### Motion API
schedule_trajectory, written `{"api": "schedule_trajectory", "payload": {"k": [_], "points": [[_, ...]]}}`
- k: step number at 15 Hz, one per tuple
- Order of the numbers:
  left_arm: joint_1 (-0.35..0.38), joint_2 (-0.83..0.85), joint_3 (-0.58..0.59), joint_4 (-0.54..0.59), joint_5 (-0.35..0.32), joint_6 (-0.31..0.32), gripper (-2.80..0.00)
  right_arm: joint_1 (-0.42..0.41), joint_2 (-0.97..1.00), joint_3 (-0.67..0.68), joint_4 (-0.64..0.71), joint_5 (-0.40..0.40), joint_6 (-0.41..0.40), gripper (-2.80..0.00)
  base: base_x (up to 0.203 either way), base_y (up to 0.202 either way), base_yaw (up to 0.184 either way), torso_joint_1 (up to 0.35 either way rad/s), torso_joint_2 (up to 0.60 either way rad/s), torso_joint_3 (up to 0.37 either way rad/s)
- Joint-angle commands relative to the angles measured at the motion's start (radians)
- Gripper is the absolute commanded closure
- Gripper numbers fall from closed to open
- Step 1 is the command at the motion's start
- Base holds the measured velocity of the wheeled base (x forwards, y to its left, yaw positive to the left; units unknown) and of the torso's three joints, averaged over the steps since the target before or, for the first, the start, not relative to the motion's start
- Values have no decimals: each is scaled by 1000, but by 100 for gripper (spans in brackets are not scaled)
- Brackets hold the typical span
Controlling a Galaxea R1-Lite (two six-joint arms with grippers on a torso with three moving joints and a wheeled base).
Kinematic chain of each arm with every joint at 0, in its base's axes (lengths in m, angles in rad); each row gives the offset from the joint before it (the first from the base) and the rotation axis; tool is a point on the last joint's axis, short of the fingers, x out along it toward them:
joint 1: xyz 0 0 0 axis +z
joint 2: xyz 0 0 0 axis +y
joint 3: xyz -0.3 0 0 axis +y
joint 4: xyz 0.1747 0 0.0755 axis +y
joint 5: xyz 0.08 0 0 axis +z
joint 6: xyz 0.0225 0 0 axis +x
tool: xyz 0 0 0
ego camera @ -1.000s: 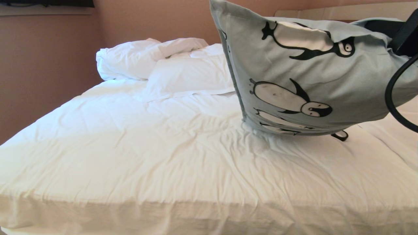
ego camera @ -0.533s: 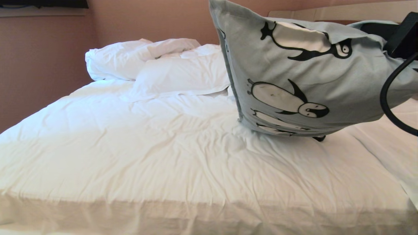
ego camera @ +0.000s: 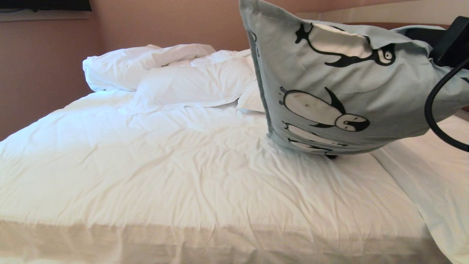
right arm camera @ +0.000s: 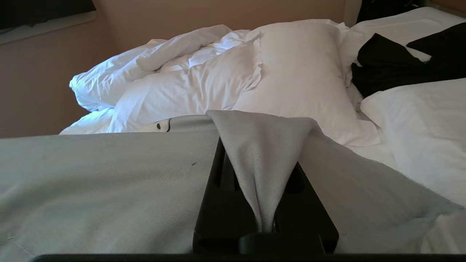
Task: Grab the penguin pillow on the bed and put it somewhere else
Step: Move to the head of the bed
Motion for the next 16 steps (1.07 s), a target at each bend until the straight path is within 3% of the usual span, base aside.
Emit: {"api": "schedule_trajectory", "payload": {"k": [1,8,12,16], "points": [[0,0,2,0,1,-1,0,1,3,0,-2,1,1,0,0,0,0,0,0,0],[0,0,2,0,1,-1,0,-3,4,-11,-1,-7,-1,0,0,0,0,0,0,0],[0,0,2,1,1,-1,0,-122,41,-117,4,1,-15,0,0,0,0,0,0,0],[0,0,2,1,1,-1,0,-212,118,-289,32,-8,-118,0,0,0,0,0,0,0]]}}
